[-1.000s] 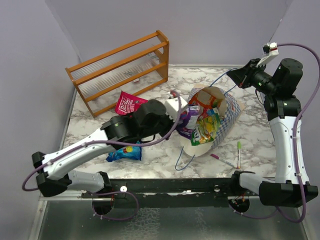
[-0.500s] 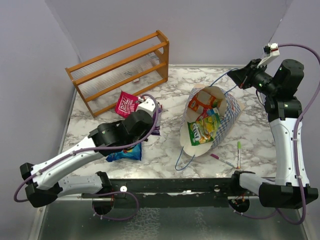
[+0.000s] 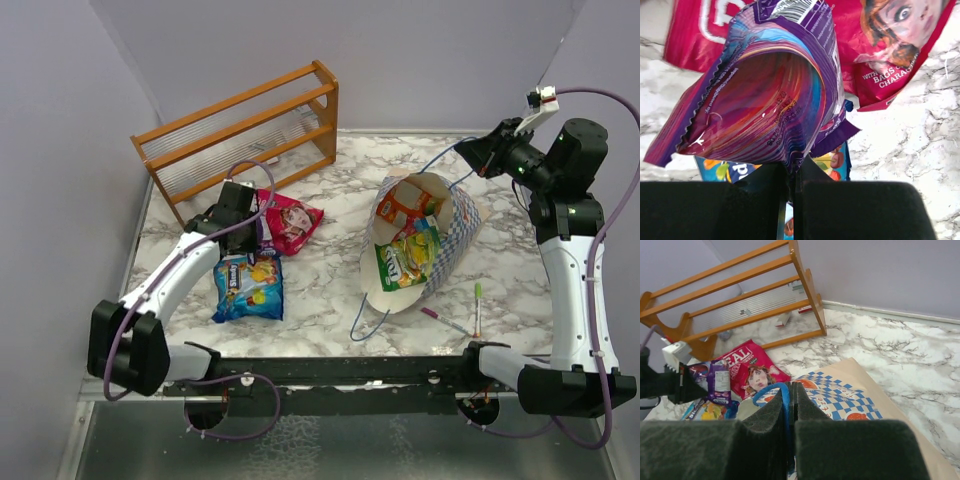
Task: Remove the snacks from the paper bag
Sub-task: Place the snack at the center of the board, then take out the snack from the paper bag.
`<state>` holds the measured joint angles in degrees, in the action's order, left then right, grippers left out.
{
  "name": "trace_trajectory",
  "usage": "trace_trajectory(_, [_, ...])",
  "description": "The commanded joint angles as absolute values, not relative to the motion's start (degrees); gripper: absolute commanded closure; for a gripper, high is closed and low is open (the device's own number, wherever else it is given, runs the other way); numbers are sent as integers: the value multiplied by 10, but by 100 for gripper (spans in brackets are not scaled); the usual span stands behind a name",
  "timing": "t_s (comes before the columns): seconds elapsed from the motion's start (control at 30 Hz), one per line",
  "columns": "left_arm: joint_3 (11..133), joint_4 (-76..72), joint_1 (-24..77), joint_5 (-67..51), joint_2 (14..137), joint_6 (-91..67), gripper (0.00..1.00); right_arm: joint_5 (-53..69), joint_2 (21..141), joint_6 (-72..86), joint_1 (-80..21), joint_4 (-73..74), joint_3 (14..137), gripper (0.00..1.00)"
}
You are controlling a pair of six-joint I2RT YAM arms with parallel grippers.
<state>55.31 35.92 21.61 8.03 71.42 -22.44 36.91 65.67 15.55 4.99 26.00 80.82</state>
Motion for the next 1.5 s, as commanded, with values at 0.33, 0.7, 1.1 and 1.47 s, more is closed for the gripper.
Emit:
trace_trajectory(0.33, [515,296,172,-17,668,-234,54,383,651,152,53,244,796,99])
trace_trajectory(0.7, [585,360,172,-137,506,-272,45,386,652,156,53,246,802,98])
trace_trajectory(1.1, [468,125,386,-126,466,-406,48,397,646,161,53,250,800,99])
trace_trajectory(1.47, [593,77,800,187,684,-284,54,404,645,161,53,251,796,99])
